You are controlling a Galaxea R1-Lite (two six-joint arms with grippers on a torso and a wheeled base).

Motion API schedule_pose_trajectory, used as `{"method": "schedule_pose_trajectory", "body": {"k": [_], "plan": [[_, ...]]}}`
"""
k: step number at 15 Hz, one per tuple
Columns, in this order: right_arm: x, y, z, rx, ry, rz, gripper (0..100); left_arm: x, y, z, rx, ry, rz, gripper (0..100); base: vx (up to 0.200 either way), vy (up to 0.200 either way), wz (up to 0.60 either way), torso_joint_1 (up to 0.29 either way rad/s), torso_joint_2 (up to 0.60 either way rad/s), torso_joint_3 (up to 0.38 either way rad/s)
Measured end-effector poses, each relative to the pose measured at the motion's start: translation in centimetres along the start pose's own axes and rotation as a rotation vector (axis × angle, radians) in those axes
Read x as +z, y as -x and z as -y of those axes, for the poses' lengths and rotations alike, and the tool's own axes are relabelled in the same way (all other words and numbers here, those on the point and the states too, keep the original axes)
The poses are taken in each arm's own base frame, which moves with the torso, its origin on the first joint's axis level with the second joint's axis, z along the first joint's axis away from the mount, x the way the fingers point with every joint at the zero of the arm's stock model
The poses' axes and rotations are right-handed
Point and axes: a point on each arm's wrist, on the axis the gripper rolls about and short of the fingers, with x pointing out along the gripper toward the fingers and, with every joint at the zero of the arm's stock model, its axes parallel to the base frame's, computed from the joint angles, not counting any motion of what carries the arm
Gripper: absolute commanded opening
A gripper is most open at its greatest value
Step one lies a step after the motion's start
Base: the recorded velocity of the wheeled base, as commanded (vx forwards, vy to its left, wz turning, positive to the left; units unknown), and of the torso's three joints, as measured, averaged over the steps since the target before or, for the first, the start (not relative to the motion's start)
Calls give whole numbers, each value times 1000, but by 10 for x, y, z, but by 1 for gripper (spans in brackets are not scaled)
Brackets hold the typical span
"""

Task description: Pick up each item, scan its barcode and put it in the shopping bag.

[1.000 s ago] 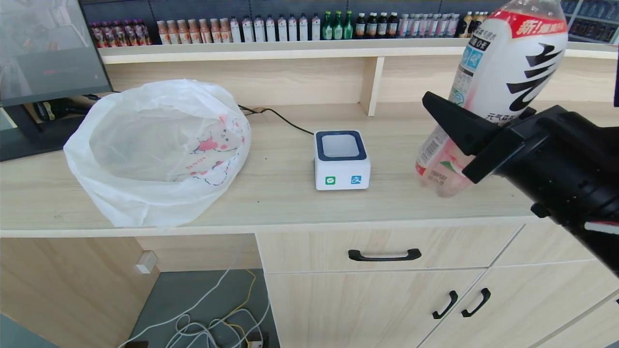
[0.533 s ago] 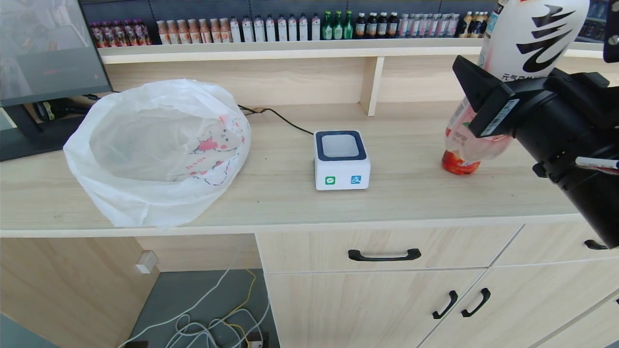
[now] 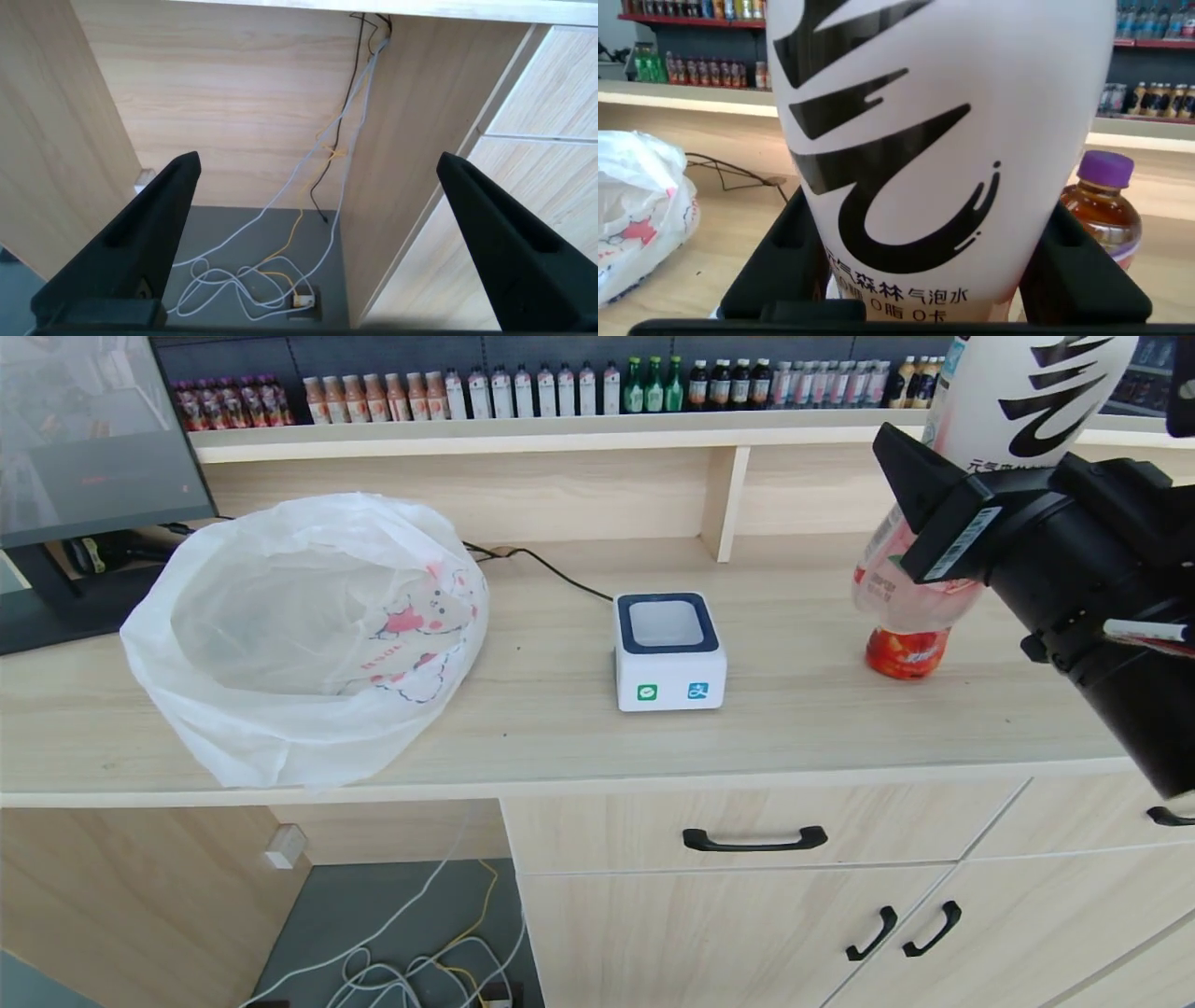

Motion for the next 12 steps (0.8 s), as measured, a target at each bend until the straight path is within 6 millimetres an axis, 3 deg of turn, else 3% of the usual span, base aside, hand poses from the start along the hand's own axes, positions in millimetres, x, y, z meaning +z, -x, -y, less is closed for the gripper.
{"method": "schedule_pose_trajectory", "body": {"k": [6,12], "plan": [[-17,-3,-3,1,-53,-50,0,0,0,0,0,0,-1,100,0,200,0,2,4,1],[-22,-4,-4,2,-48,-56,0,0,0,0,-2,-7,-1,100,0,0,0,0,0,0]]}}
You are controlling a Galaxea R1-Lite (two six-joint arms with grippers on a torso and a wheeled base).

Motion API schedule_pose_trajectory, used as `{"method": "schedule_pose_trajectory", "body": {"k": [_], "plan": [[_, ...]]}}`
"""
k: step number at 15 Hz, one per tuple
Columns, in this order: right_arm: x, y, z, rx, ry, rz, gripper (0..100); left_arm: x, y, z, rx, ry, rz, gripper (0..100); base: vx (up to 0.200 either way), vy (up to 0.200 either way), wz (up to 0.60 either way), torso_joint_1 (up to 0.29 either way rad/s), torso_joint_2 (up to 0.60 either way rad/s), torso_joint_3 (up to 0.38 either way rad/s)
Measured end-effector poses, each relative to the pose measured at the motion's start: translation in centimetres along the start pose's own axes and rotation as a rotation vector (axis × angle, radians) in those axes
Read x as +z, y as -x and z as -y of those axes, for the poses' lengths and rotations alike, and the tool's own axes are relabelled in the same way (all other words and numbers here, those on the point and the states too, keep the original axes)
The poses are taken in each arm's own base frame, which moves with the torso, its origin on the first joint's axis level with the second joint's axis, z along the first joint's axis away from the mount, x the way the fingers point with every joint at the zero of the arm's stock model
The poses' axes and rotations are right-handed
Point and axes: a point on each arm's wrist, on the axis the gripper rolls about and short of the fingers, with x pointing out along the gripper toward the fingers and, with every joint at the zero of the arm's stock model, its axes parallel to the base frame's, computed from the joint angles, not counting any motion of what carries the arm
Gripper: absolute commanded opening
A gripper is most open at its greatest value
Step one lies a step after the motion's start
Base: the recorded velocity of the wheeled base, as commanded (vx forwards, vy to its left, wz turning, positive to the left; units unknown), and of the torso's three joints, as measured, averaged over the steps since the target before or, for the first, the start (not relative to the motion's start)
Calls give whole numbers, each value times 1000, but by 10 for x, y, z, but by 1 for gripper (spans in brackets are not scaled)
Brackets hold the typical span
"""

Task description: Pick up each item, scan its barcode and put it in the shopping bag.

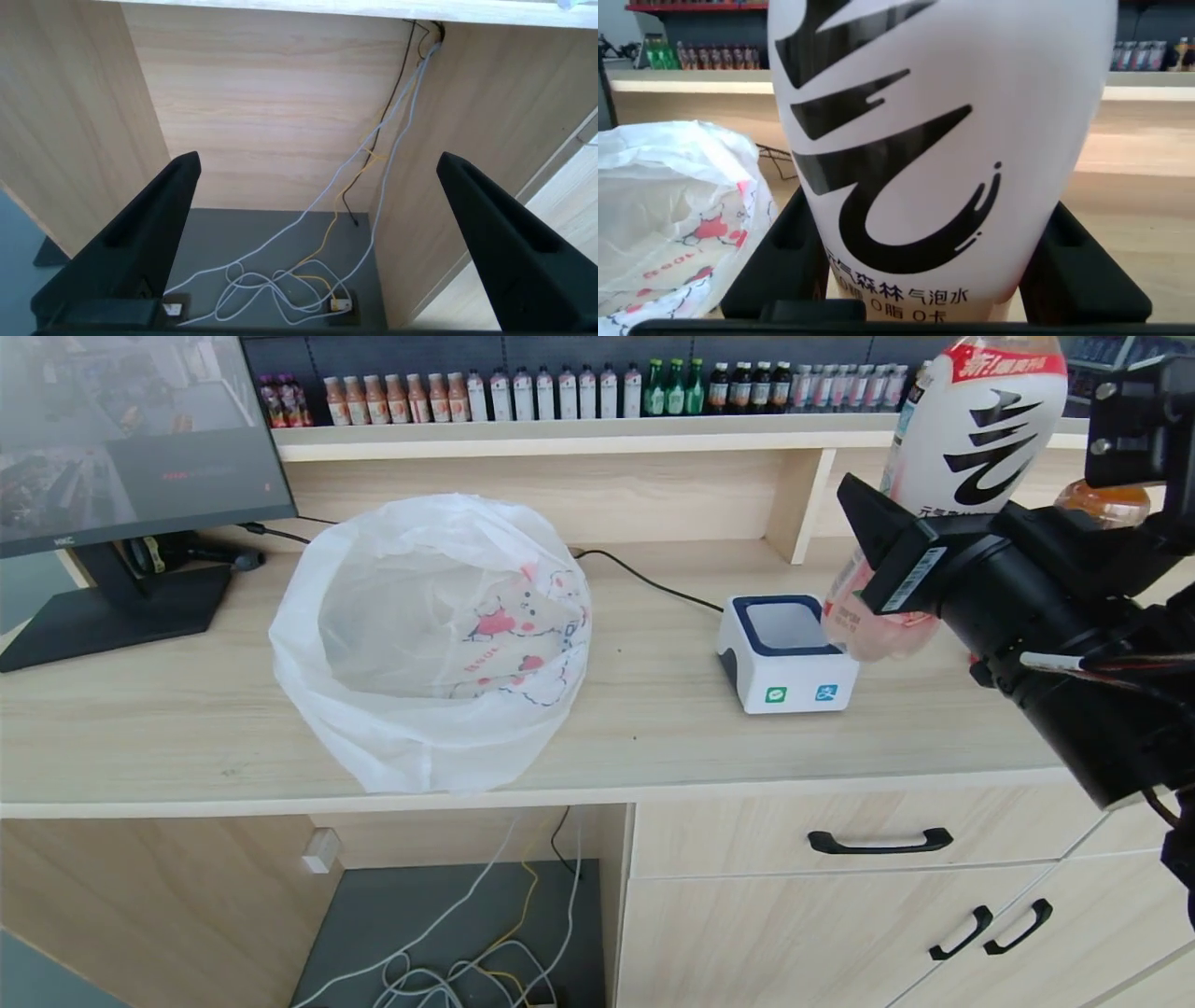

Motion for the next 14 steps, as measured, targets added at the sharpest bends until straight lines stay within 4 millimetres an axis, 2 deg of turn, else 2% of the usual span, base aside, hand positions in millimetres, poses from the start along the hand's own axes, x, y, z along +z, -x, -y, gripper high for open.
{"method": "schedule_pose_trajectory", "body": {"k": [7,9,12,14], "plan": [[8,-16,-4,29,247,26,0,0,0,0,1,1,0,100,0,0,0,0,0,0],[6,-23,-9,121,357,31,0,0,0,0,1,3,0,100,0,0,0,0,0,0],[-4,-30,-4,199,548,46,0,0,0,0,2,4,0,100,0,0,0,0,0,0],[-19,-27,1,273,635,32,0,0,0,0,2,3,0,100,0,0,0,0,0,0]]}}
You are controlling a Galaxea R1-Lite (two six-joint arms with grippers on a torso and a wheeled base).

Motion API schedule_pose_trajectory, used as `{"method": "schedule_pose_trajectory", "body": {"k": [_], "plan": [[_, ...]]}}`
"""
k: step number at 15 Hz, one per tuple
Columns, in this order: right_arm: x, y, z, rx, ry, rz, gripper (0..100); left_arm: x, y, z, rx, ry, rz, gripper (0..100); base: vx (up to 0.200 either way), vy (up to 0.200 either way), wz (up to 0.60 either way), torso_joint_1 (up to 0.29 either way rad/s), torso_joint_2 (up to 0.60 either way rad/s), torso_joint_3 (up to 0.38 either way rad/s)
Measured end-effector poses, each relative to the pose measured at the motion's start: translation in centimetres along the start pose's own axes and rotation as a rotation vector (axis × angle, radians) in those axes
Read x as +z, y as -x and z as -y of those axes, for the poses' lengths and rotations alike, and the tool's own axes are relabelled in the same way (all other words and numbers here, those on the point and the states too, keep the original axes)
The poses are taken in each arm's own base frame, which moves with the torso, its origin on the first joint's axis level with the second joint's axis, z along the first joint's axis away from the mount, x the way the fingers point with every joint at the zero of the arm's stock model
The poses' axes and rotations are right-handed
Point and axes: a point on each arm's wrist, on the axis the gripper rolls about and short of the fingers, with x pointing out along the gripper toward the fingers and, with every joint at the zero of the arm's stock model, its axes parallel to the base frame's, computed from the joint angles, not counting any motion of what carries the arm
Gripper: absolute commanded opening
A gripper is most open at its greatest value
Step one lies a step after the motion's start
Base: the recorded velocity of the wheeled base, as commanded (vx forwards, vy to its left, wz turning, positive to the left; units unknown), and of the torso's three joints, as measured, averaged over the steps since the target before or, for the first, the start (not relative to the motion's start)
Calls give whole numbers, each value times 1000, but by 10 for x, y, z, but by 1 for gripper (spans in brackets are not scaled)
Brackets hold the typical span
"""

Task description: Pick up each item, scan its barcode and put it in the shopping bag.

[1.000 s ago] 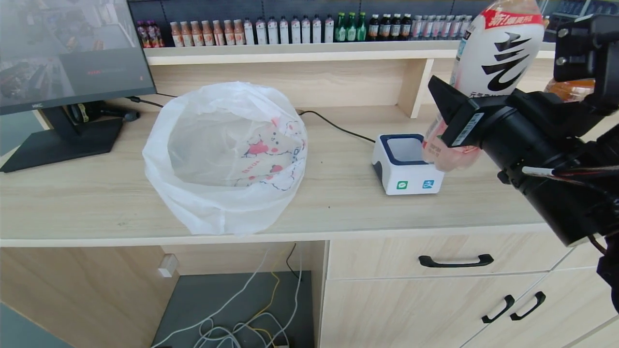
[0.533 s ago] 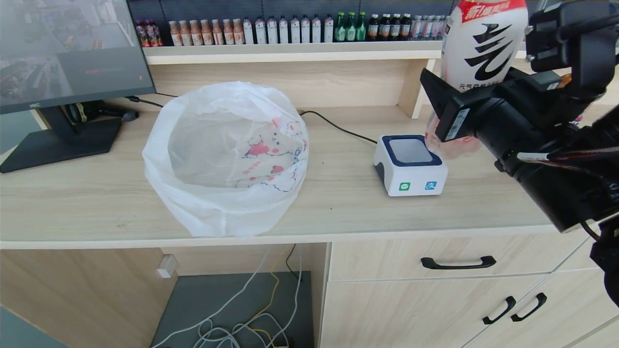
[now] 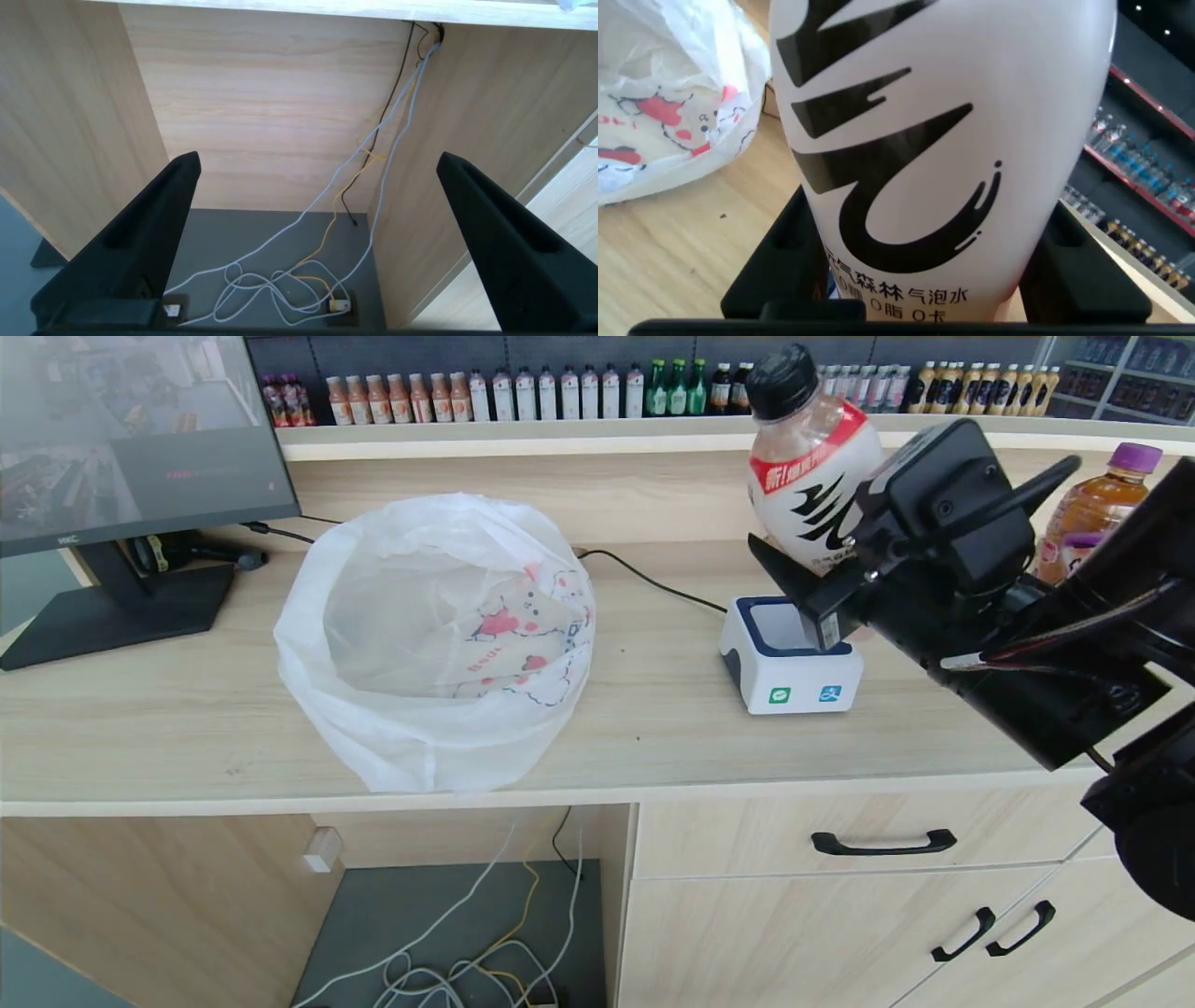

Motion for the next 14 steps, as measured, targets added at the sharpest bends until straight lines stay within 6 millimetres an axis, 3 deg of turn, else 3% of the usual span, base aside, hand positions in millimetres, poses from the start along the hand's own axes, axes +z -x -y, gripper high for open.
{"method": "schedule_pose_trajectory", "body": {"k": [3,9,14], "plan": [[-20,1,2,66,110,7,0,0,0,0,0,-2,0,100,0,0,0,0,0,0],[-25,-15,4,128,247,65,0,0,0,0,-1,1,0,100,0,0,0,0,0,0],[-47,-20,6,180,284,74,0,0,0,0,-2,1,0,100,0,0,0,0,0,0]]}}
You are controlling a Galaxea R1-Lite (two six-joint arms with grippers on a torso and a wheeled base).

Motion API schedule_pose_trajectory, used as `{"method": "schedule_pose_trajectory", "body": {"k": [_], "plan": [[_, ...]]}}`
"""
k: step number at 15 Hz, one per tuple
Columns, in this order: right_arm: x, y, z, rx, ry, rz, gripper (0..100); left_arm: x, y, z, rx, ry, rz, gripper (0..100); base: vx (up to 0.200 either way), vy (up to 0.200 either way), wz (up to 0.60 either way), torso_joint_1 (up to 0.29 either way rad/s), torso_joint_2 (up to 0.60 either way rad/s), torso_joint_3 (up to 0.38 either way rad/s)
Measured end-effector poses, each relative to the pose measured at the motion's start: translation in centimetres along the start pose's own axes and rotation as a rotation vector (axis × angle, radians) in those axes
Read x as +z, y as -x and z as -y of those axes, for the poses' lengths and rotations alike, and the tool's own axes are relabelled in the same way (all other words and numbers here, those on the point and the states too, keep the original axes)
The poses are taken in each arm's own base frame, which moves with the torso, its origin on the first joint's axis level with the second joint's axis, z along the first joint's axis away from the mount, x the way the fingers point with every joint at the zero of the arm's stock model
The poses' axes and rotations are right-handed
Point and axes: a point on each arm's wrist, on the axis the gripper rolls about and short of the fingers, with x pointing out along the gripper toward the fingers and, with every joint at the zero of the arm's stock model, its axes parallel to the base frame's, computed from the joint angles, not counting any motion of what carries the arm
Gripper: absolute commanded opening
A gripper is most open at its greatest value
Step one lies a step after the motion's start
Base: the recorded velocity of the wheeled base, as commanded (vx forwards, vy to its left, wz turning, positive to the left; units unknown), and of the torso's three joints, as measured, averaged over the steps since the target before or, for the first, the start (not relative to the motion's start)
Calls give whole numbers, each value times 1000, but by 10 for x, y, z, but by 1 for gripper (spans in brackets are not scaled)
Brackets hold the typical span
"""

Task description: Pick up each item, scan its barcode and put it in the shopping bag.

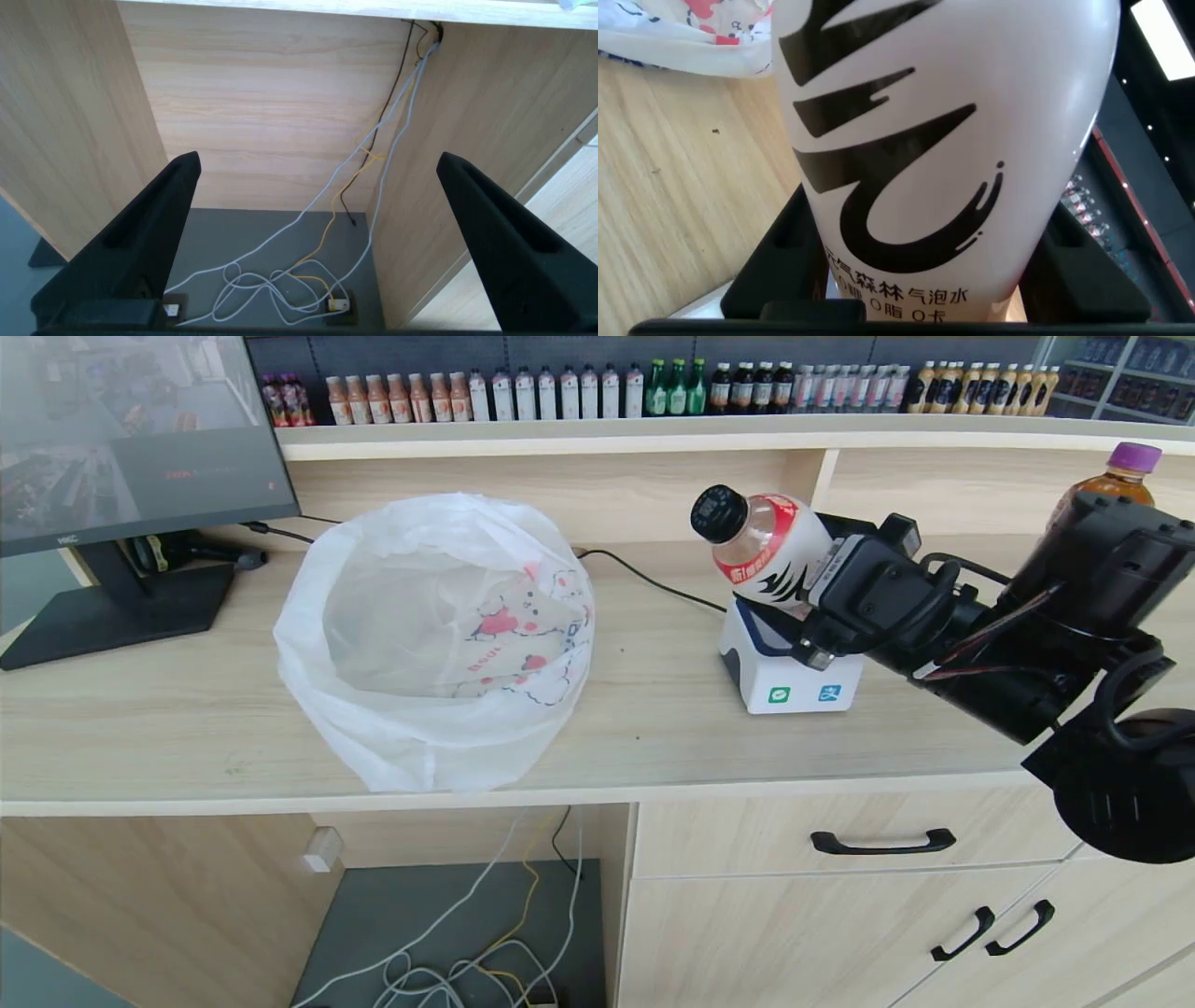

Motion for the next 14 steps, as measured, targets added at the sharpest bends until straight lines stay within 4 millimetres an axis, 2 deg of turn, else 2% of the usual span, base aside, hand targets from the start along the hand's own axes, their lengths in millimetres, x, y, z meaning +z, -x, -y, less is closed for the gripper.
{"method": "schedule_pose_trajectory", "body": {"k": [5,14], "plan": [[-9,-2,-3,27,2,5,0,0,0,0,0,0,0,100,0,0,0,0,0,0],[-8,-2,-7,41,16,5,0,0,0,0,0,0,0,100,0,0,0,0,0,0]]}}
